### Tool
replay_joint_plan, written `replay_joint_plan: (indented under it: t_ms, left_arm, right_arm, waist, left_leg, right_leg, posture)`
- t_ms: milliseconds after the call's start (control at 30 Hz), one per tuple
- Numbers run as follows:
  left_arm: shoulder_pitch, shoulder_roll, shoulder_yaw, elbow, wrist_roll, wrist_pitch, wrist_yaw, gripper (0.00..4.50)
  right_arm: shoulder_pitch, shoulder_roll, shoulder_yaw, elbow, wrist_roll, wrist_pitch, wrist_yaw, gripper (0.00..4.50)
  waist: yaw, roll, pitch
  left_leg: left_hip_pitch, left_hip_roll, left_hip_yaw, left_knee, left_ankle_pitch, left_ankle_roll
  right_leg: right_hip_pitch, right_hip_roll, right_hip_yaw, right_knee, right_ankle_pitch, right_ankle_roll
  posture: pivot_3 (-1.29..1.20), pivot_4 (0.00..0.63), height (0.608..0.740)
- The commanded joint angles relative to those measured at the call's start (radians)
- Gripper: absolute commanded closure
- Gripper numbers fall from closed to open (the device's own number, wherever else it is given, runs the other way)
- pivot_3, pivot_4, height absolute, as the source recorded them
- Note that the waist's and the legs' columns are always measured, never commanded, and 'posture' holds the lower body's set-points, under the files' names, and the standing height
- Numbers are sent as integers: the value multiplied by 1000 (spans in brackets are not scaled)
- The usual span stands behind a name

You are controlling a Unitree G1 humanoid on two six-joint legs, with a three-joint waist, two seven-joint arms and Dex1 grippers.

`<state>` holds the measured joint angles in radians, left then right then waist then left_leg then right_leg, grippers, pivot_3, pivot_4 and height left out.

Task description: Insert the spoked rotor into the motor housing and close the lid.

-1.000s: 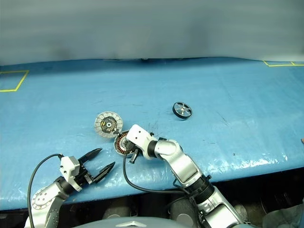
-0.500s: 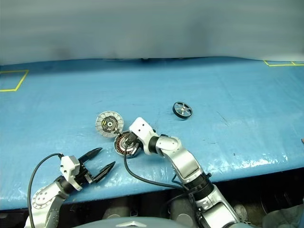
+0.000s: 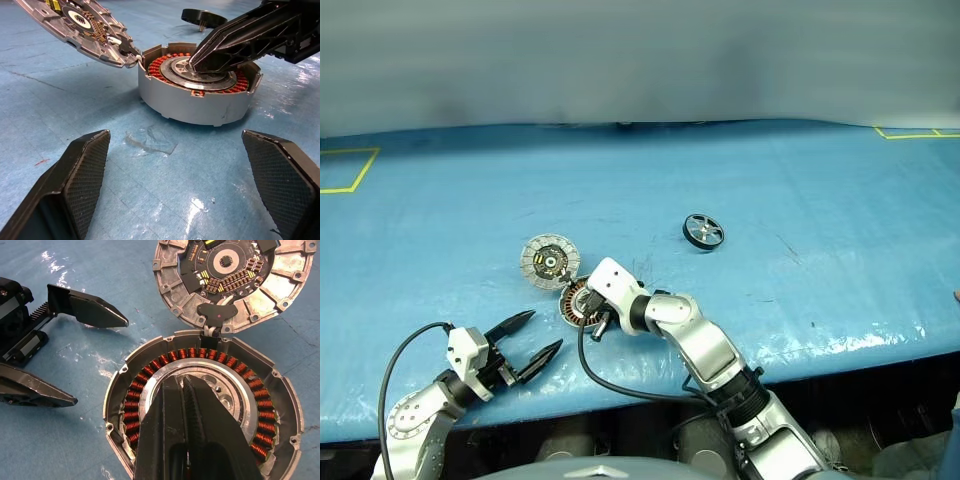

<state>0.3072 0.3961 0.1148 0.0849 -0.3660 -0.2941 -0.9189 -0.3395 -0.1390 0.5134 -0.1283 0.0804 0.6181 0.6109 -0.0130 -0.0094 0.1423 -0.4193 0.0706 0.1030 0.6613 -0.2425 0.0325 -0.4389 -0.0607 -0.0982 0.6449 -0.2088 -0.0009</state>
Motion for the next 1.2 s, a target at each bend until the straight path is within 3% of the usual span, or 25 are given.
replay_joint_plan:
  t_ms: [33,400,1200]
  left_arm:
    - [4,2,2,4,0,-7,2,0]
    - [9,0,-2,3,-1,0,4,0]
    - [13,-3,-7,-7,2,7,17,0]
  right_arm:
    - [-6,-6,-4,-37,5,4,5,4347]
    - [-6,-38,14,-132,-11,-13,9,4347]
    - [-18,-70,69,-60,-122,-130,16,4347]
  waist:
    - [0,0,0]
    - [0,0,0]
    - [0,0,0]
  left_leg:
    - [0,0,0,0,0,0]
    - [0,0,0,0,0,0]
    - [0,0,0,0,0,0]
  right_leg:
    - [0,0,0,0,0,0]
    - [0,0,0,0,0,0]
    - [0,0,0,0,0,0]
  posture:
    - [0,150,740]
    - [0,150,740]
    - [0,150,740]
